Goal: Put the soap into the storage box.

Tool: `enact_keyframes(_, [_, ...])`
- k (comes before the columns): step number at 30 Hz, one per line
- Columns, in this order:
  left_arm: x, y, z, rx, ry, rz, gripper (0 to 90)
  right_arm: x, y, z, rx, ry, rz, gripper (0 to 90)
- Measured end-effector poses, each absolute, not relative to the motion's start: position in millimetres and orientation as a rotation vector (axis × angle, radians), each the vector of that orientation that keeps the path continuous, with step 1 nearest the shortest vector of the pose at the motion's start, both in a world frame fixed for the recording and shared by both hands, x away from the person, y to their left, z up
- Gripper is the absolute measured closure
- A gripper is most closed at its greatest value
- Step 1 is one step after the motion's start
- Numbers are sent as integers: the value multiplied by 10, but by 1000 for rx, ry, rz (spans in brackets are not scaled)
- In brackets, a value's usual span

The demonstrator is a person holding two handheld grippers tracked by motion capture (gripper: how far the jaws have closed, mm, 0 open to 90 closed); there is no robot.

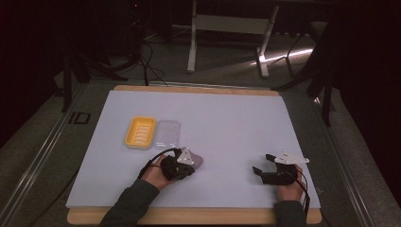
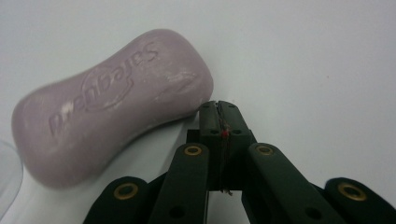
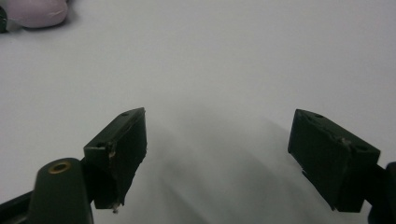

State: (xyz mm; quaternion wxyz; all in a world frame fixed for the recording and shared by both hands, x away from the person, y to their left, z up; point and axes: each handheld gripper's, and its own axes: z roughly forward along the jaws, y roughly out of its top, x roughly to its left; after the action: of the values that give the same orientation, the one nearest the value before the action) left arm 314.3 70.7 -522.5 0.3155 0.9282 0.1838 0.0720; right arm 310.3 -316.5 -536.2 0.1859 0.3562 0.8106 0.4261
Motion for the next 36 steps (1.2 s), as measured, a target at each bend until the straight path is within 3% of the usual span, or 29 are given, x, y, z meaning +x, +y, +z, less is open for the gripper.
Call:
enact_keyframes(19, [3373, 516, -5171, 2414, 595, 215, 856, 3104, -3161, -5360, 1007, 2293, 1195, 191])
enact_keyframes(31, [3419, 627, -4938, 2350, 600, 157, 595, 3105, -3158, -5361, 1002, 2298, 1192, 192])
enact_keyframes(36, [3505, 653, -4882, 2362, 633, 139, 539, 3107, -3158, -5361, 1002, 2301, 1193, 193])
